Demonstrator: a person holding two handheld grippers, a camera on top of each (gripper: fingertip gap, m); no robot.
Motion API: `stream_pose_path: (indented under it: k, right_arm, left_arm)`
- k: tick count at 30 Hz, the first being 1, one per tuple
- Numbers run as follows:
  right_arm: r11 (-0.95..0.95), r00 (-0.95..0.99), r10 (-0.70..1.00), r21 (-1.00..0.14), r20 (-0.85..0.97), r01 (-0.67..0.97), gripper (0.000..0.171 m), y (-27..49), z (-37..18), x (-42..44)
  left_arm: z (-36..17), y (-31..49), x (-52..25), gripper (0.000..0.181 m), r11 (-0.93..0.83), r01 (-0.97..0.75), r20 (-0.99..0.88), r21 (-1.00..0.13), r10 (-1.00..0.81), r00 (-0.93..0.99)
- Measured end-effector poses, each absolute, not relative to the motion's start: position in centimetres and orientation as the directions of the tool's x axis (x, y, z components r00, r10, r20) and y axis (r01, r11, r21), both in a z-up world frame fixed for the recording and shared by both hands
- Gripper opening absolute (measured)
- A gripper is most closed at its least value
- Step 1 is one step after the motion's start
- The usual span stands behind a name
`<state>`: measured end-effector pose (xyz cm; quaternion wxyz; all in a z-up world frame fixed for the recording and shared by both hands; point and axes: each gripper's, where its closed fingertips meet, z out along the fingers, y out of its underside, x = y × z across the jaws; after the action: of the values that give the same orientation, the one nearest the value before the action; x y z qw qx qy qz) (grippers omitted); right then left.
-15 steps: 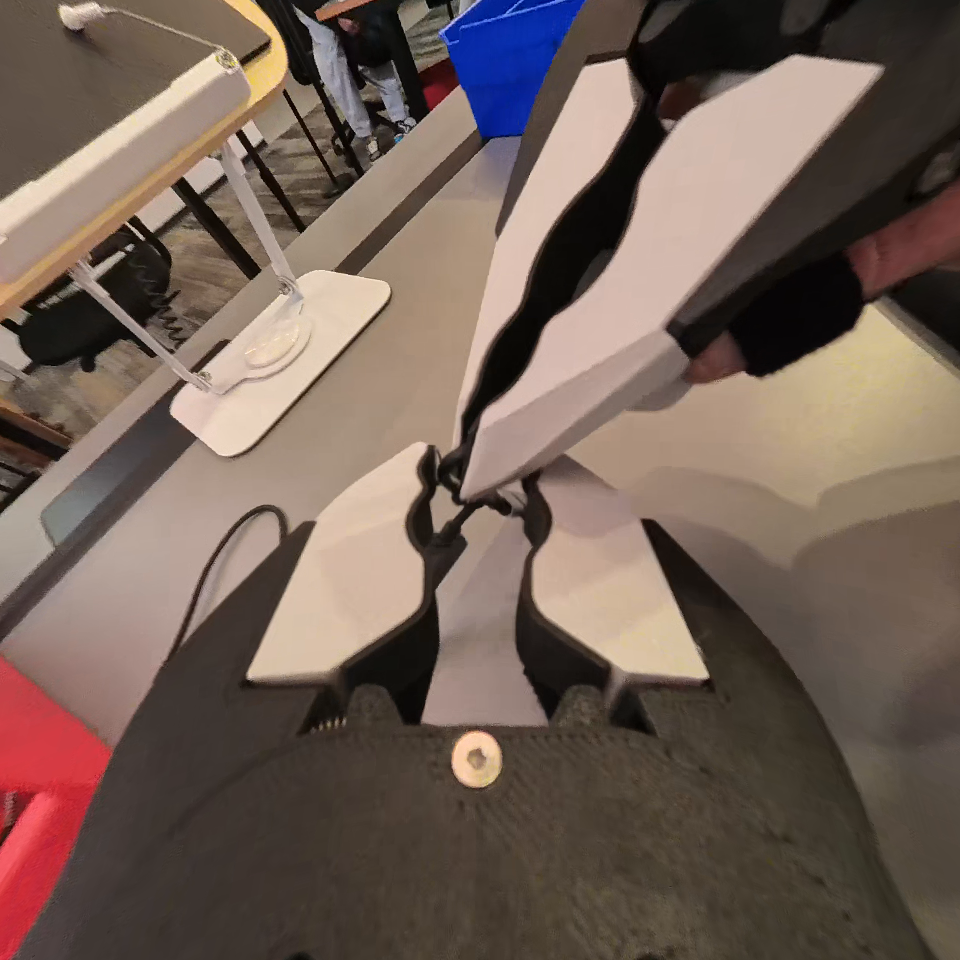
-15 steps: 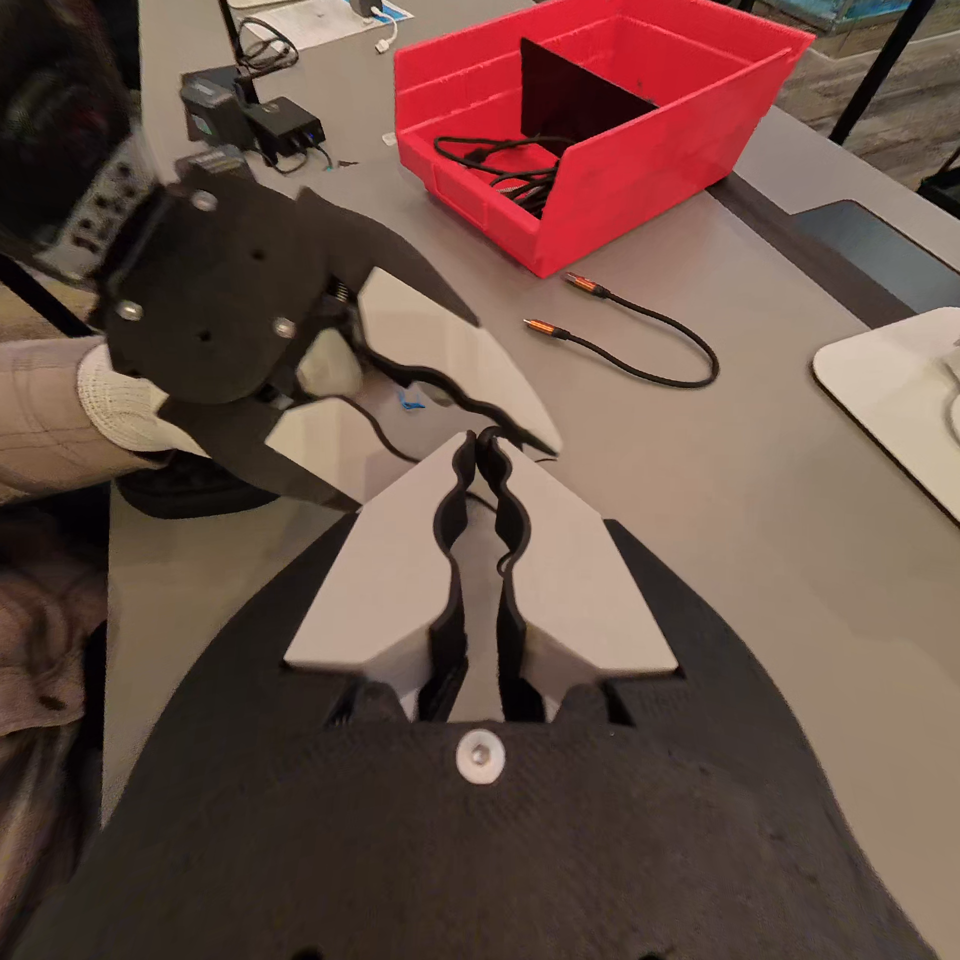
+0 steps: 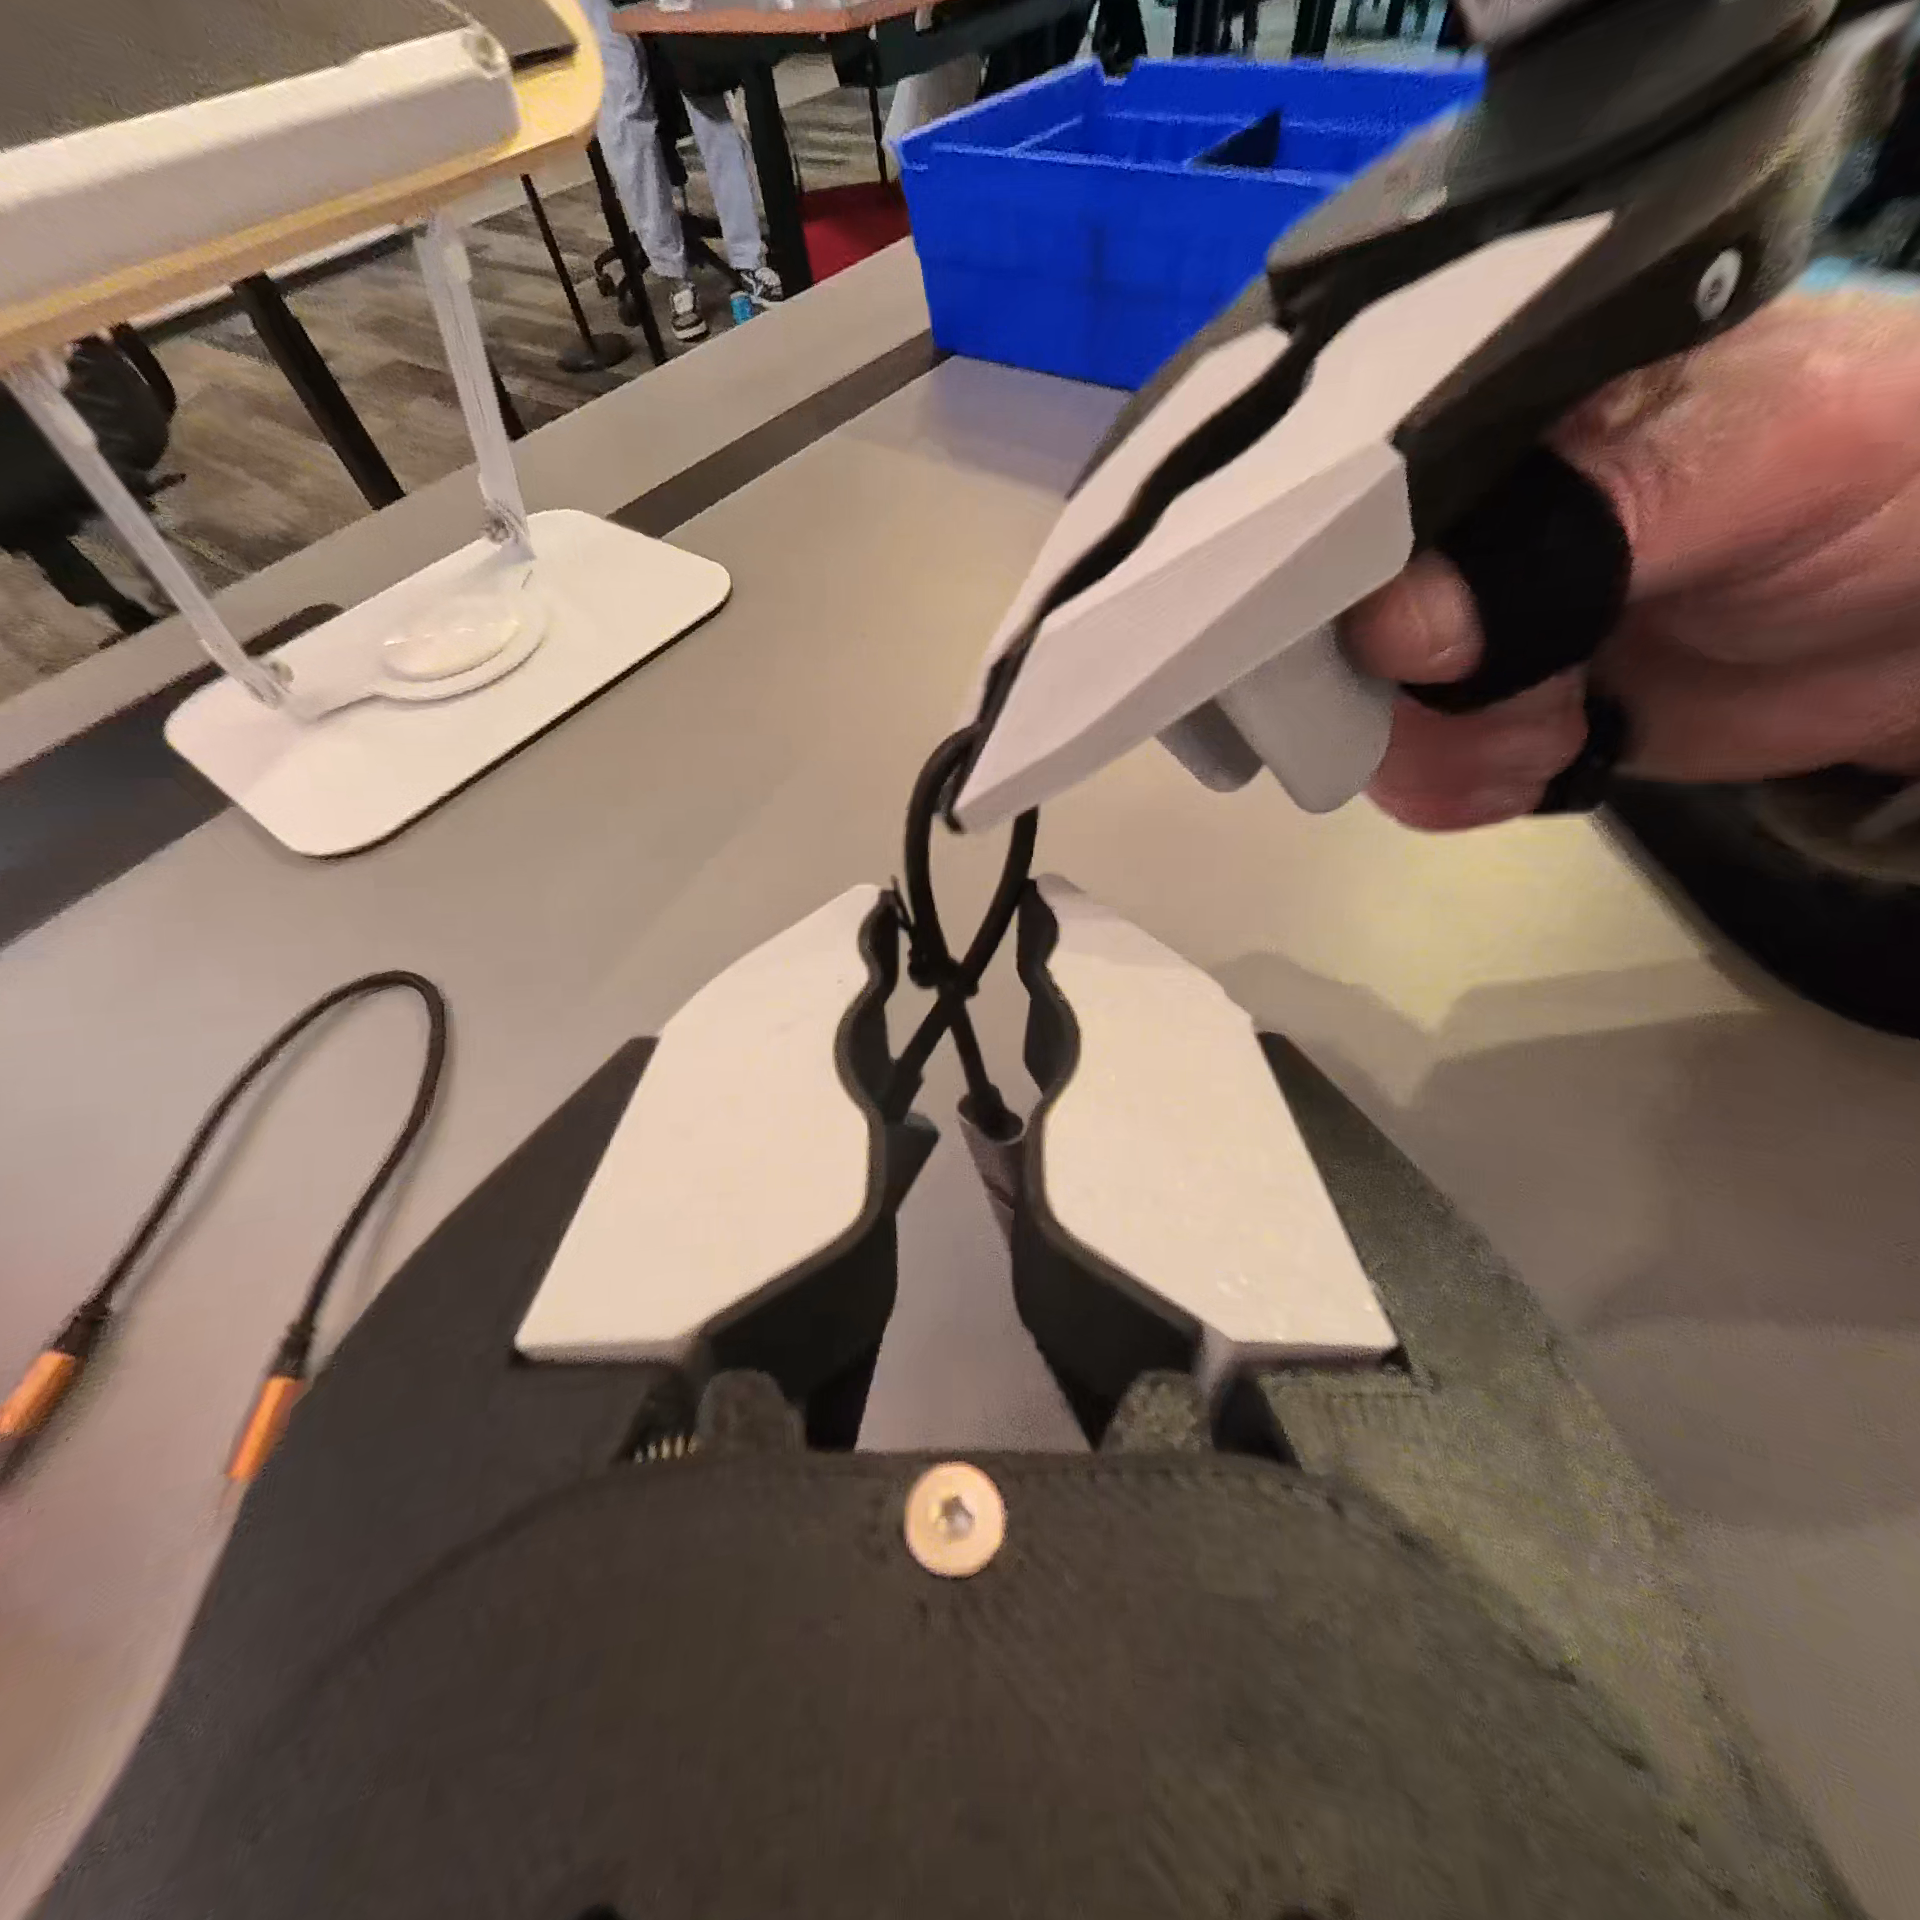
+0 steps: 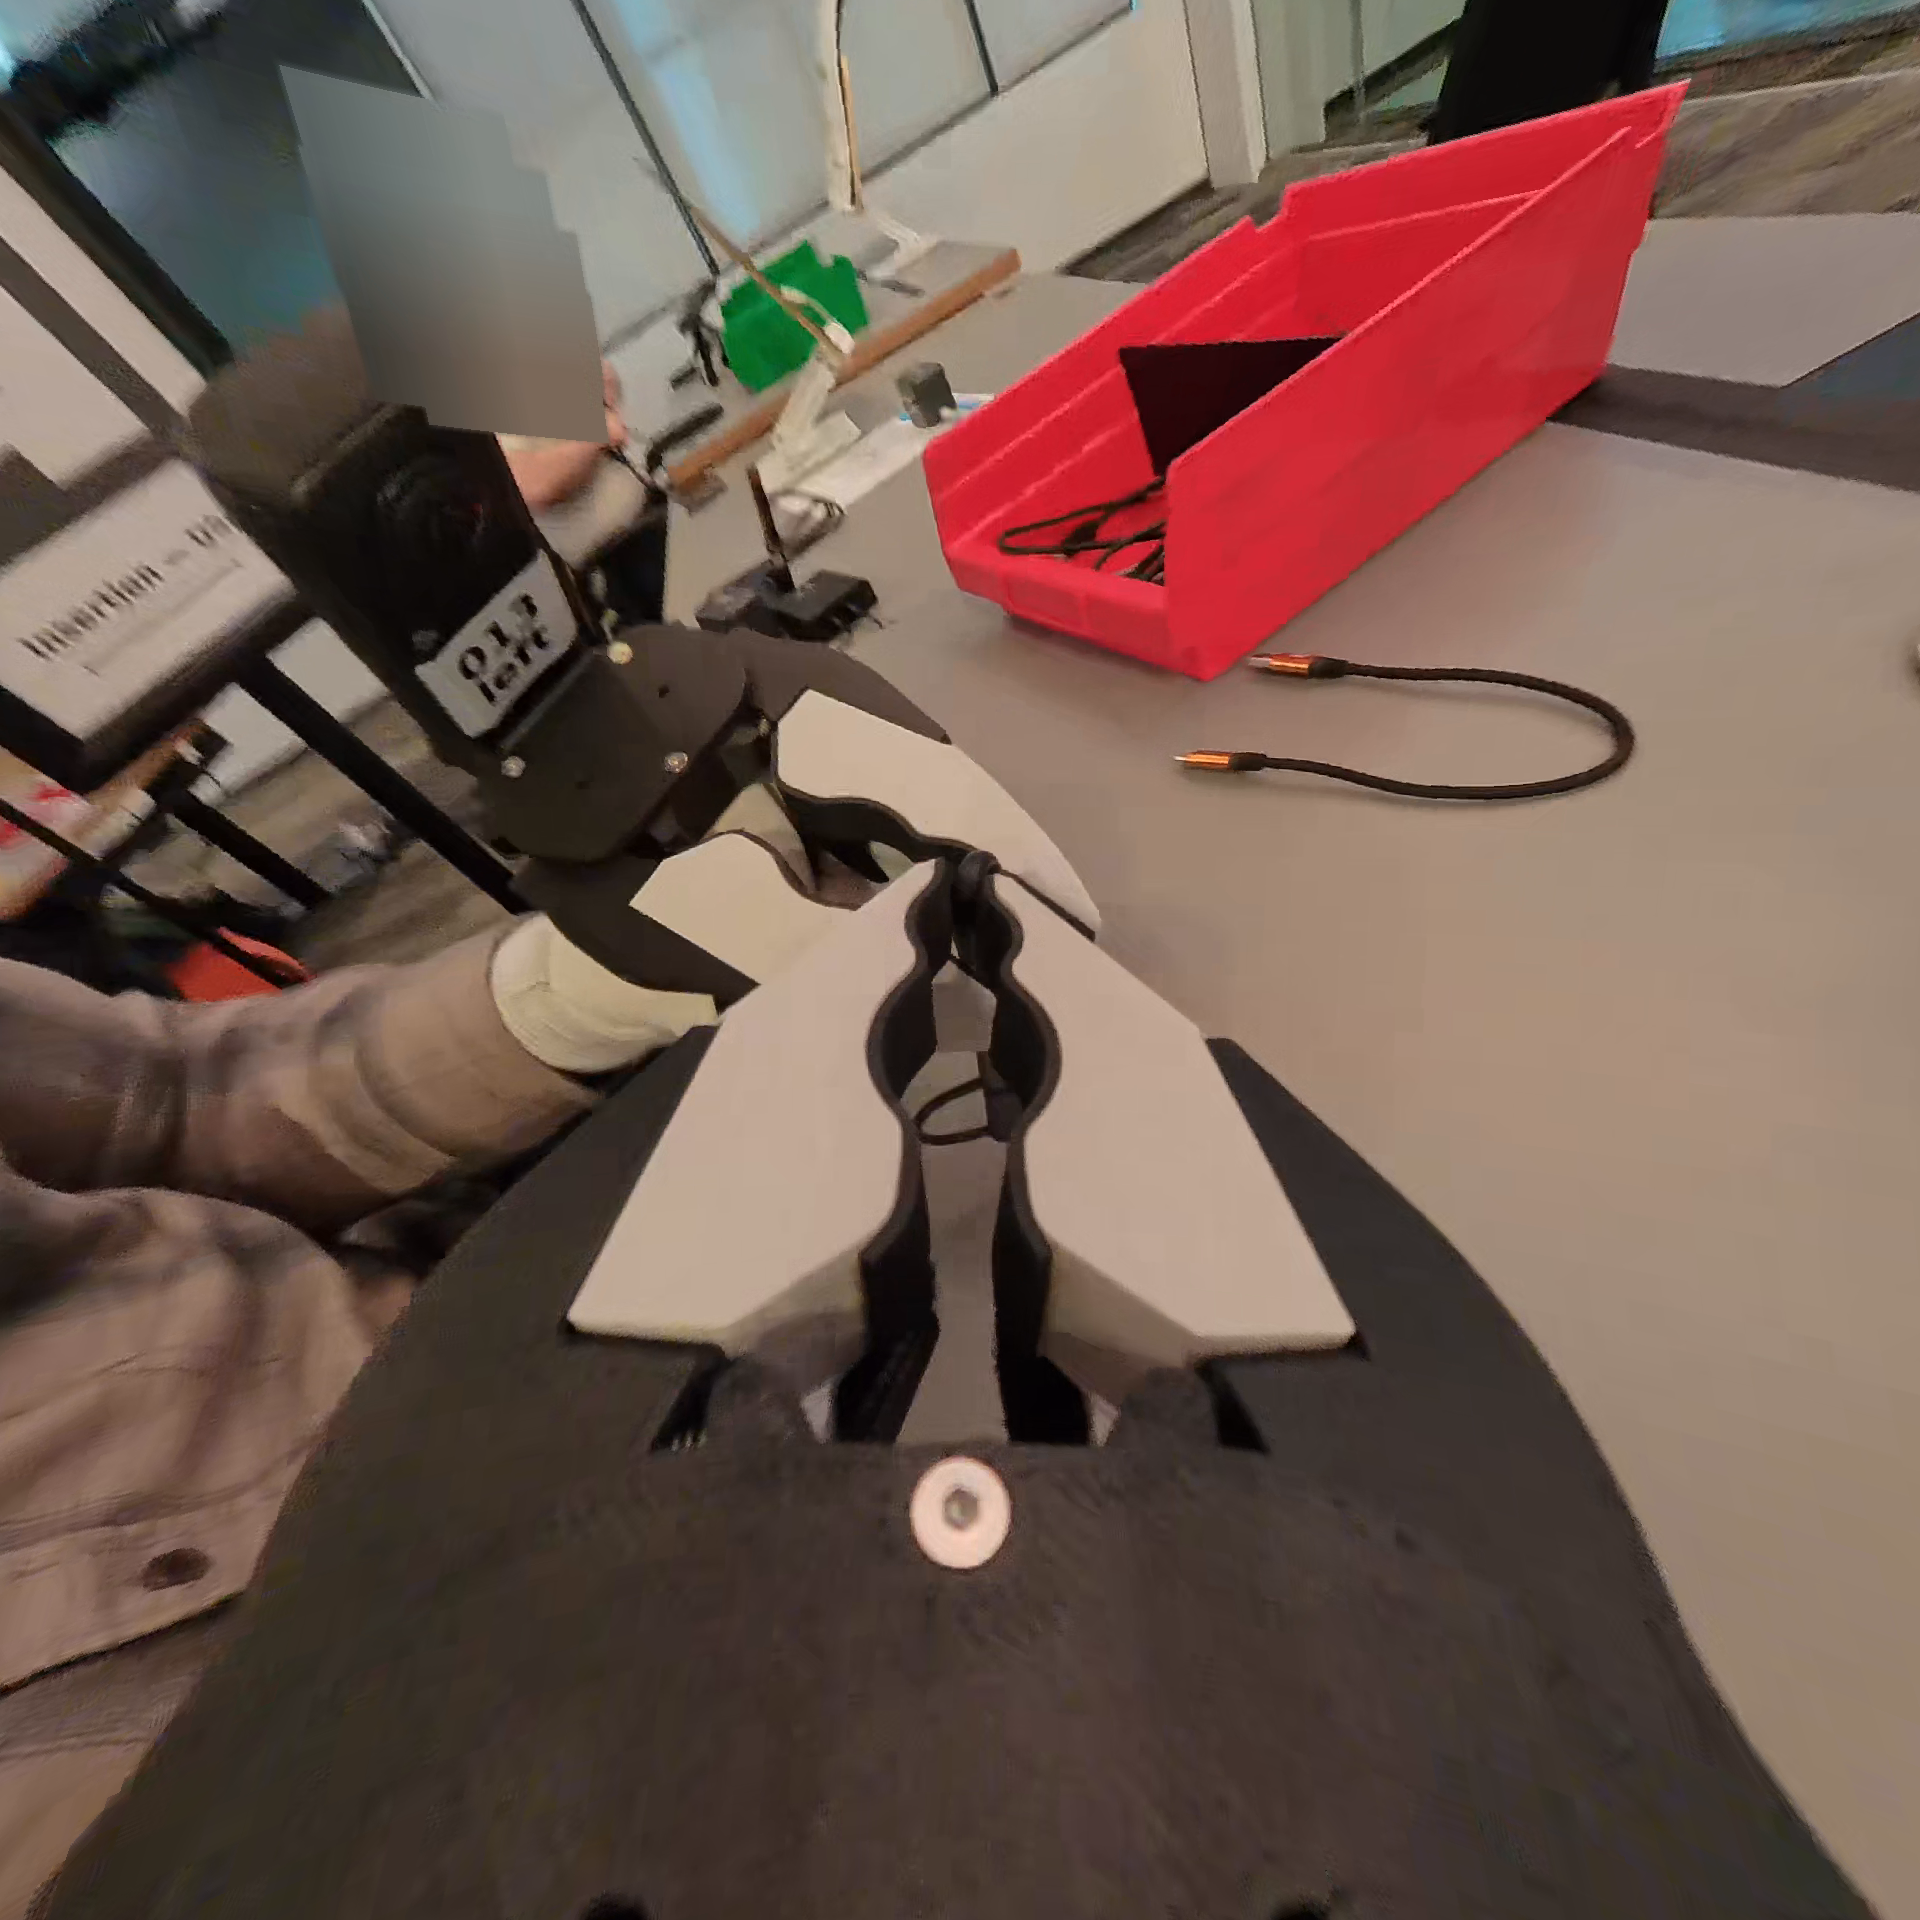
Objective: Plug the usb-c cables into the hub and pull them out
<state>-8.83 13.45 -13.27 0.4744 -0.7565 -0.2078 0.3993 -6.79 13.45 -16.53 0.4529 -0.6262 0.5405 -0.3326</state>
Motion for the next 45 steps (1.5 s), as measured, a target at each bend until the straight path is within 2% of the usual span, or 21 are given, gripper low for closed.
stream_pose_path:
  k: [1, 5, 8, 11, 12, 13, 14, 17, 19, 21, 23, 24, 25, 28, 31, 34, 37, 38, 40, 42, 45]
  right_arm:
    - [-0.477, 0.571, 0.689, -0.873, -0.446, -0.107, 0.0, 13.4, -13.1, -8.8]
    - [-0.494, 0.547, 0.699, -0.864, -0.461, -0.097, 0.0, 13.0, -13.3, -9.8]
    - [-0.492, 0.528, 0.709, -0.864, -0.467, -0.103, 0.0, 12.7, -13.0, -10.7]
    - [-0.484, 0.509, 0.711, -0.863, -0.484, -0.146, 0.0, 12.6, -12.1, -10.6]
    - [-0.485, 0.507, 0.712, -0.862, -0.487, -0.147, 0.0, 12.5, -12.0, -10.7]
    - [-0.483, 0.504, 0.714, -0.863, -0.487, -0.15, 0.0, 12.4, -11.9, -10.7]
    - [-0.477, 0.507, 0.712, -0.864, -0.486, -0.159, 0.0, 12.4, -11.8, -10.7]
    - [-0.472, 0.511, 0.699, -0.86, -0.5, -0.195, 0.0, 13.0, -11.6, -10.2]
    - [-0.469, 0.522, 0.686, -0.857, -0.506, -0.214, 0.0, 13.2, -11.6, -9.9]
    - [-0.452, 0.537, 0.676, -0.859, -0.505, -0.239, 0.0, 13.4, -11.4, -9.8]
    - [-0.435, 0.548, 0.665, -0.86, -0.507, -0.268, 0.0, 13.6, -10.9, -9.3]
    - [-0.428, 0.547, 0.666, -0.86, -0.507, -0.277, 0.0, 13.5, -10.7, -9.1]
    - [-0.425, 0.545, 0.672, -0.864, -0.501, -0.27, 0.0, 13.4, -10.5, -9.3]
    - [-0.411, 0.545, 0.68, -0.871, -0.49, -0.27, 0.0, 13.0, -10.3, -10.1]
    - [-0.388, 0.541, 0.692, -0.878, -0.478, -0.279, 0.0, 13.0, -9.7, -10.4]
    - [-0.396, 0.539, 0.686, -0.872, -0.489, -0.288, 0.0, 13.4, -10.3, -10.7]
    - [-0.333, 0.54, 0.694, -0.877, -0.477, -0.346, 0.0, 13.6, -9.2, -9.6]
    - [-0.31, 0.562, 0.684, -0.883, -0.464, -0.352, 0.0, 13.9, -8.9, -8.8]
    - [-0.302, 0.602, 0.649, -0.884, -0.464, -0.357, 0.0, 14.6, -9.1, -7.1]
    - [-0.307, 0.68, 0.576, -0.891, -0.454, -0.335, 0.0, 16.0, -10.2, -5.6]
    - [-0.297, 0.77, 0.504, -0.916, -0.39, -0.27, 0.0, 17.4, -11.3, -5.8]
  left_arm:
    - [-16.3, 13.6, -7.0, 0.032, -0.052, -0.341, -0.021, -0.939, -0.978, 0.205]
    - [-16.7, 13.8, -6.8, 0.098, -0.118, -0.326, 0.052, -0.938, -0.977, 0.205]
    - [-17.2, 13.2, -5.9, 0.106, -0.17, -0.329, 0.114, -0.929, -0.976, 0.183]
    - [-17.5, 13.5, -5.9, 0.129, -0.283, -0.303, 0.237, -0.91, -0.955, 0.178]
    - [-17.2, 13.5, -5.9, 0.123, -0.313, -0.285, 0.274, -0.906, -0.947, 0.168]
    - [-16.4, 13.4, -5.9, 0.102, -0.353, -0.247, 0.324, -0.902, -0.934, 0.15]
    - [-15.7, 13.1, -5.8, 0.089, -0.358, -0.221, 0.34, -0.907, -0.933, 0.118]
    - [-14.9, 12.1, -5.5, 0.058, -0.249, -0.219, 0.235, -0.943, -0.968, 0.086]
    - [-14.9, 12.5, -5.4, 0.06, -0.187, -0.24, 0.164, -0.953, -0.98, 0.113]
    - [-15.4, 13.2, -5.6, 0.08, -0.189, -0.274, 0.154, -0.943, -0.978, 0.143]
    - [-16.5, 14.1, -5.9, 0.112, -0.167, -0.338, 0.102, -0.926, -0.974, 0.201]
    - [-17.1, 14.1, -6.0, 0.117, -0.166, -0.37, 0.091, -0.914, -0.973, 0.211]
    - [-17.0, 14.3, -6.1, 0.107, -0.173, -0.363, 0.091, -0.916, -0.968, 0.233]
    - [-15.5, 14.7, -6.6, 0.044, -0.175, -0.256, 0.102, -0.951, -0.956, 0.275]
    - [-14.8, 13.9, -6.4, 0.028, -0.121, -0.248, 0.06, -0.961, -0.969, 0.242]
    - [-14.5, 13.9, -6.0, 0.054, -0.141, -0.244, 0.084, -0.959, -0.97, 0.228]
    - [-15.1, 14.6, -6.1, 0.094, -0.205, -0.236, 0.156, -0.95, -0.965, 0.211]
    - [-14.7, 14.4, -6.1, 0.115, -0.228, -0.201, 0.193, -0.953, -0.964, 0.181]
    - [-14.3, 14.7, -6.5, 0.107, -0.23, -0.182, 0.19, -0.956, -0.958, 0.213]
    - [-12.9, 14.5, -6.6, 0.089, -0.151, -0.129, 0.118, -0.98, -0.965, 0.232]
    - [-12.7, 13.6, -5.6, 0.09, 0.001, -0.177, -0.048, -0.984, -0.965, 0.258]
